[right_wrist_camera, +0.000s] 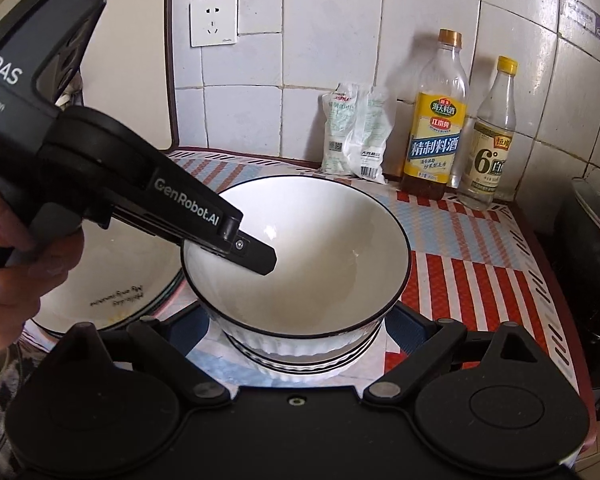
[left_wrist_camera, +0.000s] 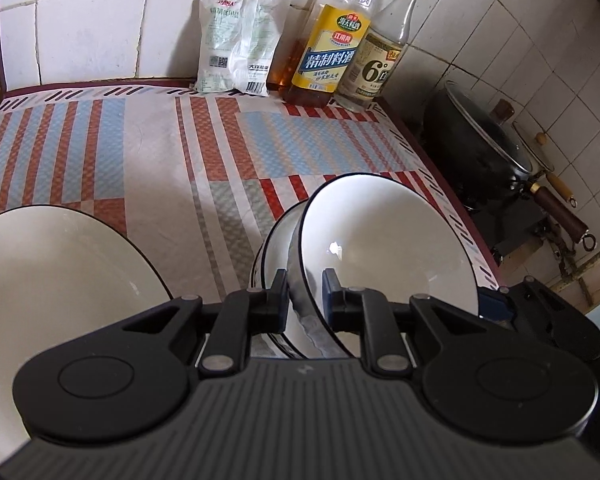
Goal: Organize plates and bowls
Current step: 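Carry the third bowl with the left gripper and lower it onto the bowl stack, then open the left gripper off the bowl rim and withdraw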
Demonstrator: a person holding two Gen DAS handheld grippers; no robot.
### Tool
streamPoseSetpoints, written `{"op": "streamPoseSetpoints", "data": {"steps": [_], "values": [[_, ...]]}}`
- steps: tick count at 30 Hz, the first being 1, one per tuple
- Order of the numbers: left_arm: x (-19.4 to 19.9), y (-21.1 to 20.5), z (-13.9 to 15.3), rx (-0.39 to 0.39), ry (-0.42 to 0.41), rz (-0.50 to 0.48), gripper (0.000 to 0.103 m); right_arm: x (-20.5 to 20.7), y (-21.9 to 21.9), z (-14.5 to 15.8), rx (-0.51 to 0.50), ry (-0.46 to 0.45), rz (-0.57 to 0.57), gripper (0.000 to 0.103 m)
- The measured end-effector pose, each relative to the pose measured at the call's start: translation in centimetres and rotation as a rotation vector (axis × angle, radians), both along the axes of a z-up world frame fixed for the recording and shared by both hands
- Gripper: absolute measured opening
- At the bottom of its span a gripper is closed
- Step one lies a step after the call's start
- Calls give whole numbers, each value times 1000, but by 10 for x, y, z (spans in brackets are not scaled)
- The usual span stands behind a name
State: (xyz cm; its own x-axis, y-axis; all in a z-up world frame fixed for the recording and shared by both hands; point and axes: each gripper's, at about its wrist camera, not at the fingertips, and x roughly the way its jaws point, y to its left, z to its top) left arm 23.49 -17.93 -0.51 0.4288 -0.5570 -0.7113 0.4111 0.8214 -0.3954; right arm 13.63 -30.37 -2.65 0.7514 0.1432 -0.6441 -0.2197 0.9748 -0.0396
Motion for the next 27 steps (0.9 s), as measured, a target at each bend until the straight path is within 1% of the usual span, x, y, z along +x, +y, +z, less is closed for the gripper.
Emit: {"op": "streamPoseSetpoints", "data": {"steps": [4, 5, 6, 7, 8, 9, 12, 14, 16, 17, 18, 19, 21, 22, 23, 24, 25, 27], "values": [[-4, -4, -6, 18, -28, -6, 16, 3, -6, -8, 33, 11, -1, 97], [-6, -5, -7, 20, -38, -8, 19, 2, -7, -10, 35, 5, 0, 97], [-8, -6, -6, 25, -49, -14, 26, 1, -7, -11, 36, -8, 0, 97], [-11, -8, -4, 28, -65, -25, 31, 0, -8, -12, 39, -19, -1, 97], [-15, -9, -2, 24, -84, -35, 41, -1, -9, -13, 44, -33, -3, 97], [-19, -9, 1, 22, -102, -42, 49, -2, -11, -12, 53, -43, -2, 97], [-31, -10, 8, 33, -155, -57, 59, -4, -16, -14, 92, -47, 8, 97], [-41, -7, 11, 42, -211, -48, 65, -7, -18, -15, 99, -55, 17, 97], [-51, -3, 15, 47, -283, -48, 65, -12, -17, -16, 95, -88, 32, 97], [-54, -2, 16, 46, -303, -50, 66, -13, -16, -16, 88, -102, 34, 97], [-55, 0, 17, 34, -302, -55, 66, -14, -15, -15, 79, -110, 33, 97], [-55, 3, 17, 13, -284, -60, 66, -14, -15, -15, 76, -112, 34, 97], [-53, 10, 15, -40, -249, -43, 60, -14, -16, -14, 85, -117, 33, 97], [-54, 14, 14, -54, -251, -18, 55, -14, -17, -15, 92, -120, 31, 97], [-56, 15, 12, -50, -269, -7, 42, -15, -19, -15, 100, -124, 29, 97], [-58, 14, 11, -23, -299, -8, 30, -17, -20, -16, 107, -131, 25, 97], [-59, 15, 10, -4, -322, -2, 27, -18, -21, -17, 113, -139, 23, 97], [-59, 19, 5, -8, -324, 4, 19, -21, -24, -19, 129, -156, 17, 97]]}}
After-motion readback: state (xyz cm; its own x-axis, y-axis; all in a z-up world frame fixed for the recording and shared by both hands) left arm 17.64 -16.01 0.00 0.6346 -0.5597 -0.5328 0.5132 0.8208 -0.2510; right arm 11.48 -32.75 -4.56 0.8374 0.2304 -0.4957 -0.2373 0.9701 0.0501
